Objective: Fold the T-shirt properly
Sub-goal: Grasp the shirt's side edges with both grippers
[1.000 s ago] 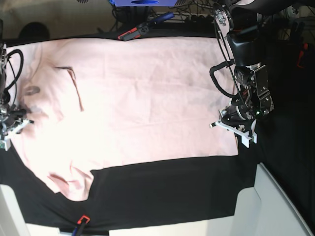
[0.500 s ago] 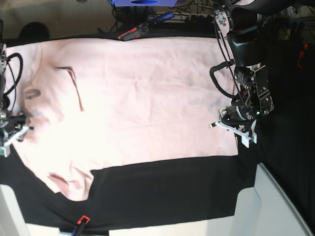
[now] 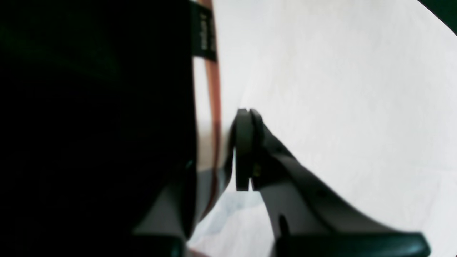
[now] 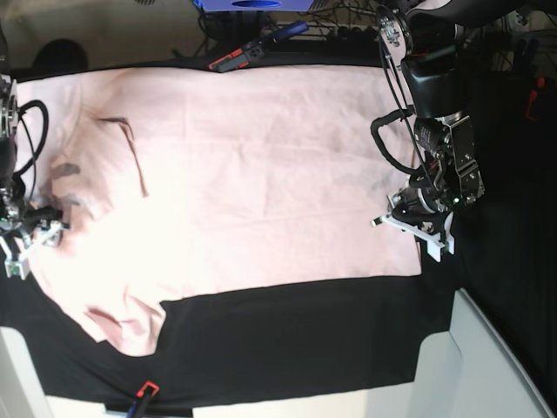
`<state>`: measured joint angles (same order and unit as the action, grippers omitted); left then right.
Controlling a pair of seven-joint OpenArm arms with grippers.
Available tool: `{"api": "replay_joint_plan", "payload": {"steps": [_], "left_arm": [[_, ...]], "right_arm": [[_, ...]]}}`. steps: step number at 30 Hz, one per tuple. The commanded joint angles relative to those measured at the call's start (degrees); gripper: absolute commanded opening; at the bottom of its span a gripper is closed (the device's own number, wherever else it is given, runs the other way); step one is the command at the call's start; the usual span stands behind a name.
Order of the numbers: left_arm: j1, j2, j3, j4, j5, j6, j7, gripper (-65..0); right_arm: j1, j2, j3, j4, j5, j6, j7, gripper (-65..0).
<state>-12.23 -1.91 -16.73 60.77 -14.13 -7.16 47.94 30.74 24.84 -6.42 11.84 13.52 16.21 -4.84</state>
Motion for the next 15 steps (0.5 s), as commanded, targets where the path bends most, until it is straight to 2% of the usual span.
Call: {"api": "replay_joint_plan", "payload": {"steps": [1,7,8,9,12,15], "left_arm": [[-0.7,-0.2,0.0,0.5,0.4,0.3,0.8,-58.4],[-0.7,-0.2,0.0,0.5,0.4,0.3,0.8,-58.4],[-0.7,-0.2,0.0,0.5,0.4,0.3,0.8,-58.4],[-0.7,-0.2,0.0,0.5,0.4,0.3,0.8,-58.4],[-0.7,-0.2,0.0,0.5,0.4,0.3,0.8,-58.4],[-0.6,-0.2,0.2,0.5,0.4,0.3,0.8,-58.4]], "right_arm": [[1.2,0.7,0.0,0.6,0.0,-0.2,0.2,-28.6],[1.0,0.7,0.0,0.6,0.0,-0.2,0.1,-29.9],[1.0,0.7,0.0,0.6,0.0,-0.2,0.1,-32.2],[1.0,0.8,0.0,0.6,0.0,-0.2,0.3,-37.3],[1.0,0.8,0.0,0.6,0.0,-0.2,0.3,-56.1],[1.0,0.8,0.3,0.6,0.0,-0.2,0.4,-58.0]]}}
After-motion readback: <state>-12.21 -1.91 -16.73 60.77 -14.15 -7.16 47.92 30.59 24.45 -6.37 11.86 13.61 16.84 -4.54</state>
